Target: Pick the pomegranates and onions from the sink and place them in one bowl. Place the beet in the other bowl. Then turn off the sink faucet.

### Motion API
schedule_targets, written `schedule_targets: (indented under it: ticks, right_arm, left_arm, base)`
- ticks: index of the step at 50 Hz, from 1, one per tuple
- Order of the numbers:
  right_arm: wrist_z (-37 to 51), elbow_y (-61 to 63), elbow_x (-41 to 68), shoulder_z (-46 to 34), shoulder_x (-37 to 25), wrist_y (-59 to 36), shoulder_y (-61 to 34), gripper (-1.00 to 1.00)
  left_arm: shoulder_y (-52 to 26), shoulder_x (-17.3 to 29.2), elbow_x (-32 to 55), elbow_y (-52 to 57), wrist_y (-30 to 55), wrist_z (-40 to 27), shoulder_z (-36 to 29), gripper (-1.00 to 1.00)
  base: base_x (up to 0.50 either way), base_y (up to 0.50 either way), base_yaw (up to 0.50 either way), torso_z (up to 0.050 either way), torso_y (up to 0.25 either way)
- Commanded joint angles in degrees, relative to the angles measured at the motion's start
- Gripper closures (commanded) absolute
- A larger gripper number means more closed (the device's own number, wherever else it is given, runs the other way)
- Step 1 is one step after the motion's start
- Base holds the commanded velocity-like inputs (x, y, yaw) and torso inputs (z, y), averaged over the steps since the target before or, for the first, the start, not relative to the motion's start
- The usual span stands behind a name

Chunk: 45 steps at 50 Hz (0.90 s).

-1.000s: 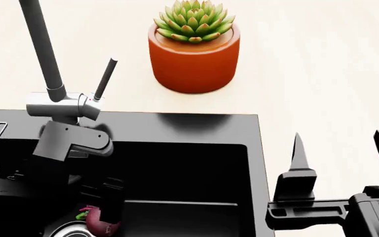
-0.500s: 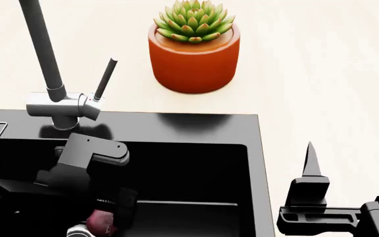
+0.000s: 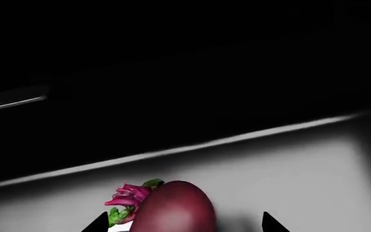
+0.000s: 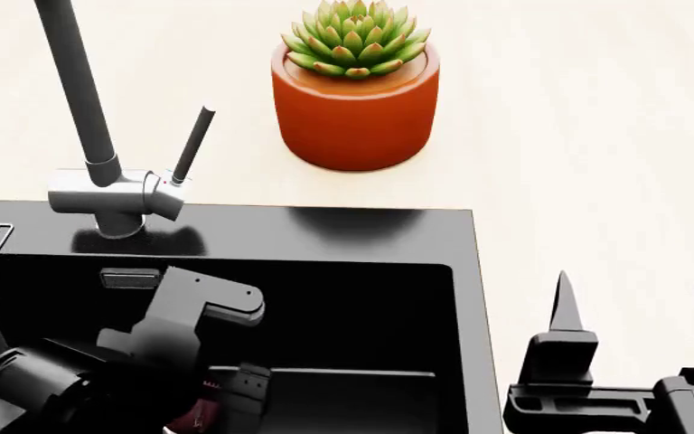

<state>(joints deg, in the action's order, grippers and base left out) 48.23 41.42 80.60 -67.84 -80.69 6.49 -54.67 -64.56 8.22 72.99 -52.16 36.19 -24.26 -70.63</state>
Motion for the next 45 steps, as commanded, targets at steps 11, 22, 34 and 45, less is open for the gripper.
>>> schedule_targets:
  ticks: [11,22,34,45]
  right_arm:
    - [-0.46,0.92,-2.02,-0.39,-0.37,2.81,2.49,-1.0]
    - [-0.46,0.86,-2.75,-0.89,-0.84,4.26,3.73,-1.0]
    - [-0.83,0.57,-2.53,-0.85,-0.54,4.08,3.88,-1.0]
    - [-1.42,0.22,-1.94,-0.59,-0.36,3.54,3.65,-1.0]
  left_arm:
    - [0.99,-8.19,-1.39,-15.27,-2.95,7.25,-4.54,-1.0]
    - [0.17,-8.21,6.82,-16.61,-3.87,7.62,-12.83,-1.0]
    - [-1.23,-8.21,10.43,-17.3,-6.18,5.3,-16.63,1.0]
    - [-2.36,-8.16,9.86,-15.85,-8.64,4.49,-17.94,1.0]
  base:
    - [0.0,0.0,0.0,0.0,0.0]
    - [0.0,0.0,0.0,0.0,0.0]
    - [0.0,0.0,0.0,0.0,0.0]
    - [0.0,0.0,0.0,0.0,0.001]
